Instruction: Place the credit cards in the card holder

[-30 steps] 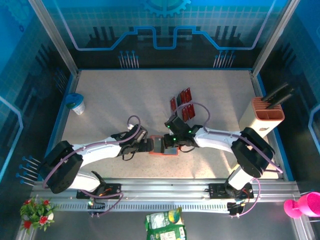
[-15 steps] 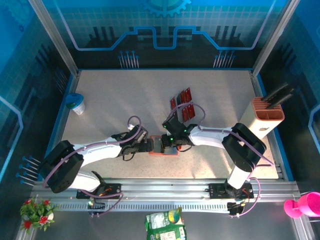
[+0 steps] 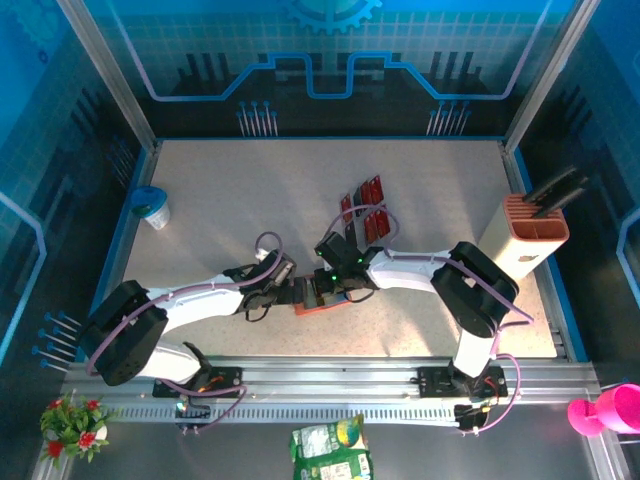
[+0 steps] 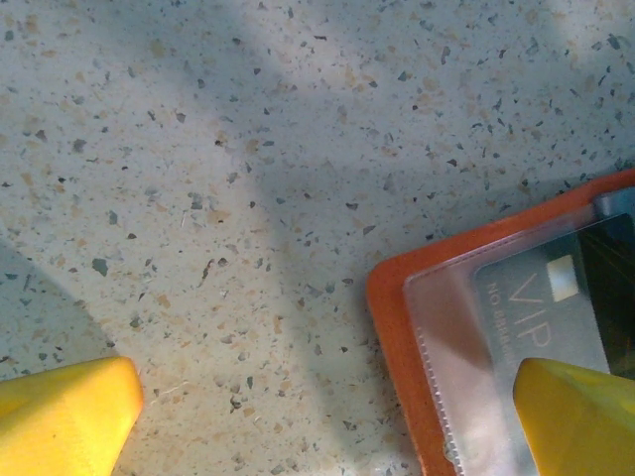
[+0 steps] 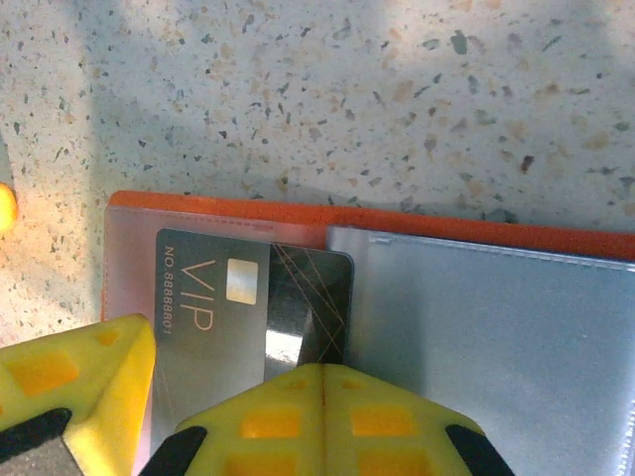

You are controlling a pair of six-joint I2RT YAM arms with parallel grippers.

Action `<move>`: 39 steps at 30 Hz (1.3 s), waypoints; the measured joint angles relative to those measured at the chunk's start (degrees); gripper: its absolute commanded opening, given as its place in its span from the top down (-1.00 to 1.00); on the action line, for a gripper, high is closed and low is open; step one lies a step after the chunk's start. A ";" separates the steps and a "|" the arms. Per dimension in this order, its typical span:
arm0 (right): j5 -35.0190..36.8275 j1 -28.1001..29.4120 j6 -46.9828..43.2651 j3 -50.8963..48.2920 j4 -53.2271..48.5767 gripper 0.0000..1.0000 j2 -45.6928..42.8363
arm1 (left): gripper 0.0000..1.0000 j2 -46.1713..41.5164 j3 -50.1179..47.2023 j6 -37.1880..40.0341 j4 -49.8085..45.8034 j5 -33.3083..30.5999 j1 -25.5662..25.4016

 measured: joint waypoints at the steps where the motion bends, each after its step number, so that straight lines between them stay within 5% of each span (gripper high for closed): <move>1: -0.04 0.02 0.00 0.04 0.07 1.00 0.07 | -0.99 0.00 0.00 0.00 -0.02 0.00 0.00; 17: 0.02 0.02 0.02 0.04 -0.09 1.00 -0.35 | -0.99 -3.23 -2.01 -2.19 -1.77 -0.90 0.00; 21: 0.26 -0.04 0.22 -0.09 -1.20 0.63 -1.99 | -0.99 -3.04 -2.34 -3.26 -0.90 -1.33 0.00; 24: 0.50 -0.15 0.04 -0.09 -1.75 0.54 -3.61 | -0.99 -2.73 -2.36 -3.52 -0.63 -1.81 0.00; 39: -0.04 -0.59 0.00 0.07 -2.56 0.51 -1.27 | -0.99 -1.77 -2.32 -3.50 -0.24 -2.86 -0.28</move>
